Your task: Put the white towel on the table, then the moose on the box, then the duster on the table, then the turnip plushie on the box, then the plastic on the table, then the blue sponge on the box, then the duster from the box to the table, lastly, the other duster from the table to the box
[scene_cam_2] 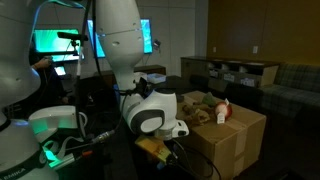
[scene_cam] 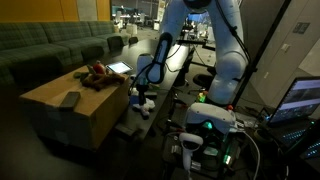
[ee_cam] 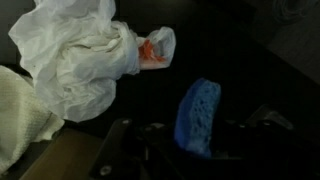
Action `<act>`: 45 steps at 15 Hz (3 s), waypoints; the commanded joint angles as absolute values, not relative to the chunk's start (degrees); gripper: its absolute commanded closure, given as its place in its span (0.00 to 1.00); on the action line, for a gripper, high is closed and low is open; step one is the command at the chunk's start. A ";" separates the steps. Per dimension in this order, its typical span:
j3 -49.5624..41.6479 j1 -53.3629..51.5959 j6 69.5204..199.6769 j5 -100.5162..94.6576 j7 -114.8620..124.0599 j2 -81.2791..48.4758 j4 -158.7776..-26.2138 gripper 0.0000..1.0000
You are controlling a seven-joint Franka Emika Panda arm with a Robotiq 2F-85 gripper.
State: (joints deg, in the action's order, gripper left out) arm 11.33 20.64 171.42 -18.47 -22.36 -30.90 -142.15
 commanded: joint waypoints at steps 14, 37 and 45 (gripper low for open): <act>10.00 4.76 157.17 4.29 -26.17 -0.14 -142.44 0.99; 0.74 -9.68 155.86 -7.68 2.32 -35.59 -97.21 0.99; -3.28 -11.84 155.76 -7.99 5.55 -46.61 -84.29 0.99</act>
State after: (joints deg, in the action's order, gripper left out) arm -0.93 -10.34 156.75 -6.74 3.06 -41.80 -91.26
